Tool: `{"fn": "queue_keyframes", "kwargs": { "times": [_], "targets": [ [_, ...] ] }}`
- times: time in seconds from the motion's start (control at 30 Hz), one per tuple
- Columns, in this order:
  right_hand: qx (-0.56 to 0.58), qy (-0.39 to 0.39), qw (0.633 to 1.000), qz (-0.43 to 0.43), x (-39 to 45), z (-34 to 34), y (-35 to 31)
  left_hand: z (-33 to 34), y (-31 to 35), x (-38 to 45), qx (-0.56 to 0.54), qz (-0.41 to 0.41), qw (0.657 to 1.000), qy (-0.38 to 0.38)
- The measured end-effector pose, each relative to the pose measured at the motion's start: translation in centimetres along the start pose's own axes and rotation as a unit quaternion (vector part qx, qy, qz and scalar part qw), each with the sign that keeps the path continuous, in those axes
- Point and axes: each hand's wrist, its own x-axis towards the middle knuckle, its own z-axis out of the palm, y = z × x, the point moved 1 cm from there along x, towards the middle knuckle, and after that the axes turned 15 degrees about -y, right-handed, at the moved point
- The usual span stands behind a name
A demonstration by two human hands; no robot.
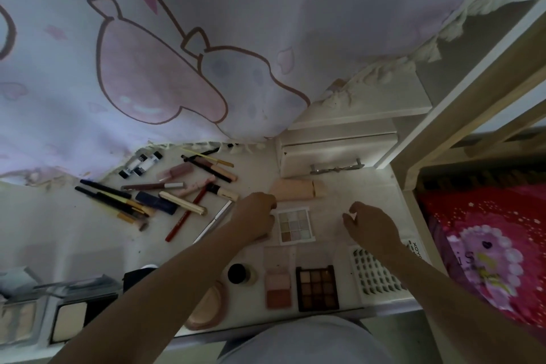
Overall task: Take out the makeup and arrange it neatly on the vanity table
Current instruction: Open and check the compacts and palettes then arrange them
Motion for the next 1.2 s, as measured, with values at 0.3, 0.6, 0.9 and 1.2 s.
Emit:
{"fn": "queue_keyframes", "kwargs": {
  "times": [0.3,0.6,0.9,1.2],
  "targets": [
    [-0.041,-0.001,0.994,-0.099,1.1,0.1,-2.8,1.3,-2.6,-1.3,0.225,-0.024,0.972,-0.068],
    [0.054,-0.017,0.977,-0.206,1.1,-1.6,-5.3,-1.1,-1.8,-2.6,-0.001,0.000,1.000,-0.019],
    [0.224,-0.071,0.897,-0.373,-1.7,-8.4,-9.2,-7.0,1.4,-6.8,-0.341,0.189,0.915,0.105],
    [0.166,0.044,0.886,-0.431,-5.5,-13.3,-10.7,-10.0,3.8,-9.2,-0.480,0.268,0.825,0.132]
  ]
}}
